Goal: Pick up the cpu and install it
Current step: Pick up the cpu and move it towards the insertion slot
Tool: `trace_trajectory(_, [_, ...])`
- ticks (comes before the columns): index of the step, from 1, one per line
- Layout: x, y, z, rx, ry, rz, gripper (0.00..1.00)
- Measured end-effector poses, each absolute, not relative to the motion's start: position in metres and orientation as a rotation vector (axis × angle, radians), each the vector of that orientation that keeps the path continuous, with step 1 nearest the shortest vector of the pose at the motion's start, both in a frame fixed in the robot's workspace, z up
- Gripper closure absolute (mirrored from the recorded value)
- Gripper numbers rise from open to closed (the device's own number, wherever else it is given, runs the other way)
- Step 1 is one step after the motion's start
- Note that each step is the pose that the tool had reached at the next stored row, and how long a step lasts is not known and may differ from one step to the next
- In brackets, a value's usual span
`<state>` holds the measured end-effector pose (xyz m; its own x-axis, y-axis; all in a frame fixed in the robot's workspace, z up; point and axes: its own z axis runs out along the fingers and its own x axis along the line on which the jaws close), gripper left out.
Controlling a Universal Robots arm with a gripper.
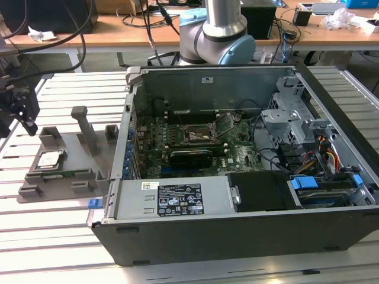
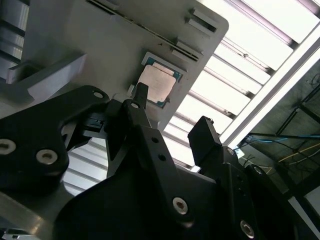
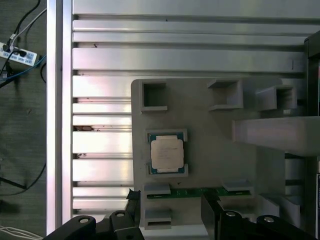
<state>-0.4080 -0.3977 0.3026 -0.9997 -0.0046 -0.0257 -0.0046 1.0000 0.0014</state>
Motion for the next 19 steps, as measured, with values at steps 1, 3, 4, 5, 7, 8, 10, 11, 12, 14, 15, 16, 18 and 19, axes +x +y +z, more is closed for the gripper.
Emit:
trace_trajectory(1, [-0.408,-0.3977,0.3022,-0.007,3.116,0.002,0.4])
trace_trajectory(3, [-0.408,-0.3977,0.3014,-0.007,3.116,0.002,0.4])
trace_trajectory(4, [-0.408,-0.3977,0.301,-0.007,3.116,0.002,0.4])
trace_trajectory(5, [-0.408,-0.3977,0.3006,-0.007,3.116,0.002,0.4])
trace_trajectory(7, [-0.408,-0.3977,0.2994,-0.007,3.116,0.002,0.4])
trace_trajectory(8, [-0.408,-0.3977,0.2989,-0.007,3.116,0.002,0.4])
trace_trajectory(10, [-0.408,-0.3977,0.2981,-0.007,3.116,0.002,0.4])
trace_trajectory(11, [-0.408,-0.3977,0.2977,-0.007,3.116,0.002,0.4])
trace_trajectory(12, [-0.408,-0.3977,0.2972,-0.007,3.116,0.002,0.4])
trace_trajectory(14, [-0.408,-0.3977,0.2965,-0.007,3.116,0.002,0.4])
trace_trajectory(15, [-0.408,-0.3977,0.2961,-0.007,3.116,0.002,0.4])
trace_trajectory(16, [-0.408,-0.3977,0.2957,-0.007,3.116,0.002,0.4])
trace_trajectory(18, [-0.408,-0.3977,0.2948,-0.007,3.116,0.002,0.4])
trace_trajectory(19, [-0.408,-0.3977,0.2945,-0.007,3.116,0.002,0.4])
